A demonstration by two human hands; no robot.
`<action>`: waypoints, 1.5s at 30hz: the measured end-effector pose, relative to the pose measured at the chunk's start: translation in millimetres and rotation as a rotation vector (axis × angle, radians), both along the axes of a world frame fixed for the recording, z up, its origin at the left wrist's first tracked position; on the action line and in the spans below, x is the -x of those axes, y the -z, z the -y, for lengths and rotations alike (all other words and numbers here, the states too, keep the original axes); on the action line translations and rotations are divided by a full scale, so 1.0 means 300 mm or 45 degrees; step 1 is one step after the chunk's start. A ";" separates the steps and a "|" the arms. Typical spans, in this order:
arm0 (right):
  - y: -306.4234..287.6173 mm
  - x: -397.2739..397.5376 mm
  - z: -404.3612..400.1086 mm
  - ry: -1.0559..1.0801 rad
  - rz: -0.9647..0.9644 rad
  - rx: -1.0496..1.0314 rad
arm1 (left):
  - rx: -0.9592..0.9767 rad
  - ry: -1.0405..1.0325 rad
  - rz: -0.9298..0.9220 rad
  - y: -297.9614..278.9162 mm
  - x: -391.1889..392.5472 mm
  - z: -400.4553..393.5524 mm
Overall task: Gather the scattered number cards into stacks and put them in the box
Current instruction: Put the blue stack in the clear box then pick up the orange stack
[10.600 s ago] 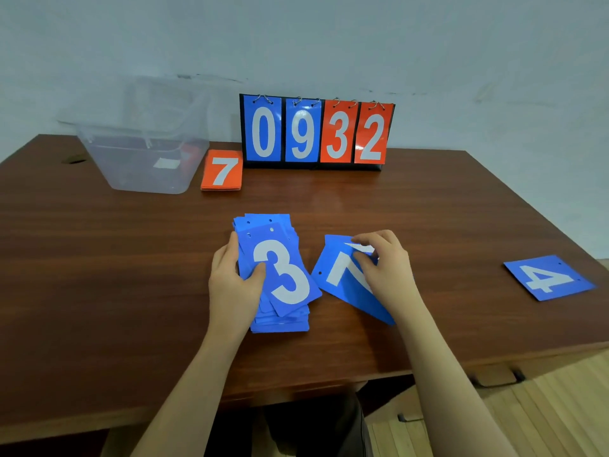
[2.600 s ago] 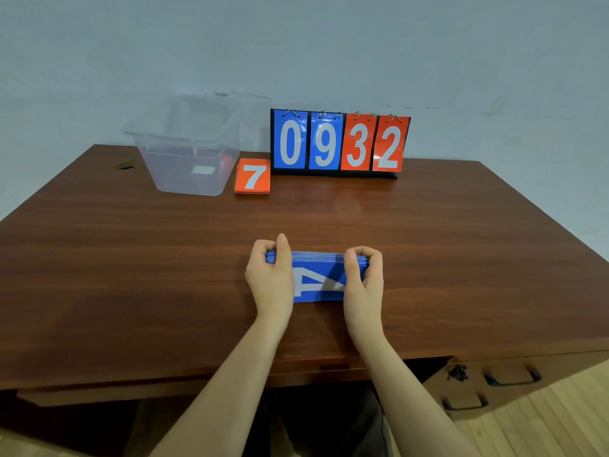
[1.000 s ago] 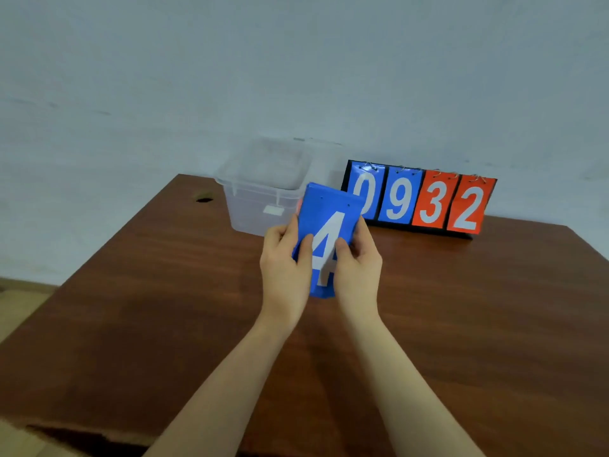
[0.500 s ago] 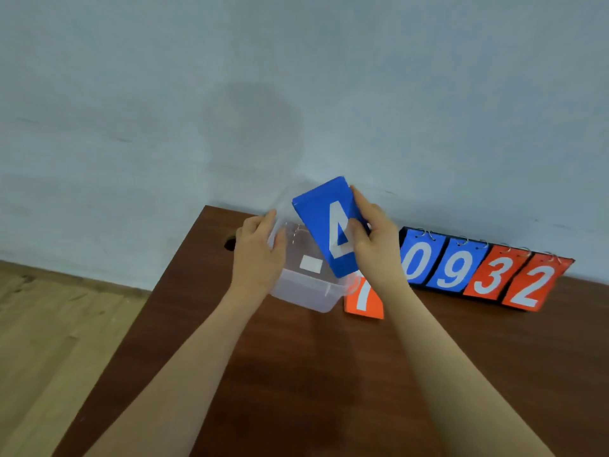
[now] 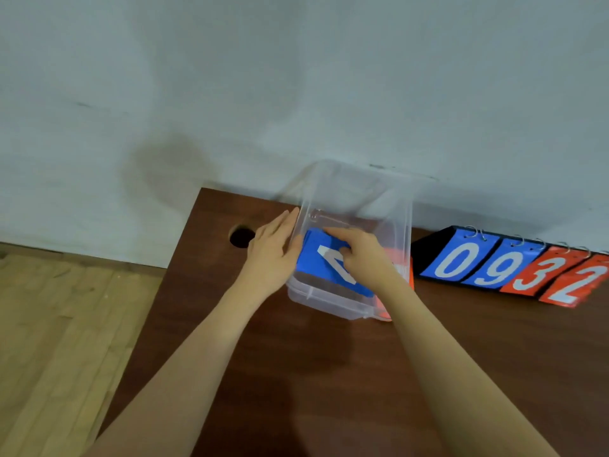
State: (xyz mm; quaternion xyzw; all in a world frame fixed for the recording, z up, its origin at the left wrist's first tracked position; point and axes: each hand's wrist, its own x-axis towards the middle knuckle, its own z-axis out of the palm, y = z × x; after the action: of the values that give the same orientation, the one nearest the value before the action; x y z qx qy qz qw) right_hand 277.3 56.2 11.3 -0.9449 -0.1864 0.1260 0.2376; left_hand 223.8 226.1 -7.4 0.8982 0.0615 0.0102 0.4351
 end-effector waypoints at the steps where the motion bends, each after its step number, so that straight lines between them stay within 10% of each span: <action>1: 0.022 0.006 -0.003 -0.008 -0.052 0.004 | -0.017 0.014 0.006 0.002 -0.001 -0.001; 14: 0.142 -0.032 -0.027 -0.024 -0.225 0.315 | -0.197 -0.015 0.172 0.018 0.011 0.005; 24: -0.094 0.153 0.166 0.222 0.537 -0.471 | -0.507 0.046 0.495 -0.104 0.095 0.145; 31: -0.024 0.255 0.514 0.450 0.415 -0.544 | -0.537 0.204 0.721 -0.089 0.211 0.481; 45: 0.261 -0.009 0.569 -0.162 0.041 -0.116 | -0.721 0.204 -0.072 0.326 0.181 0.780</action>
State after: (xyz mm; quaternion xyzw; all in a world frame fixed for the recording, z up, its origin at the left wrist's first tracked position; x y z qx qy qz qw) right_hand 280.0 -114.4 -67.1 -0.9213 -0.2554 0.1169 0.2689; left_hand 169.6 -7.9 -105.3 0.9858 -0.0027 -0.0323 0.1648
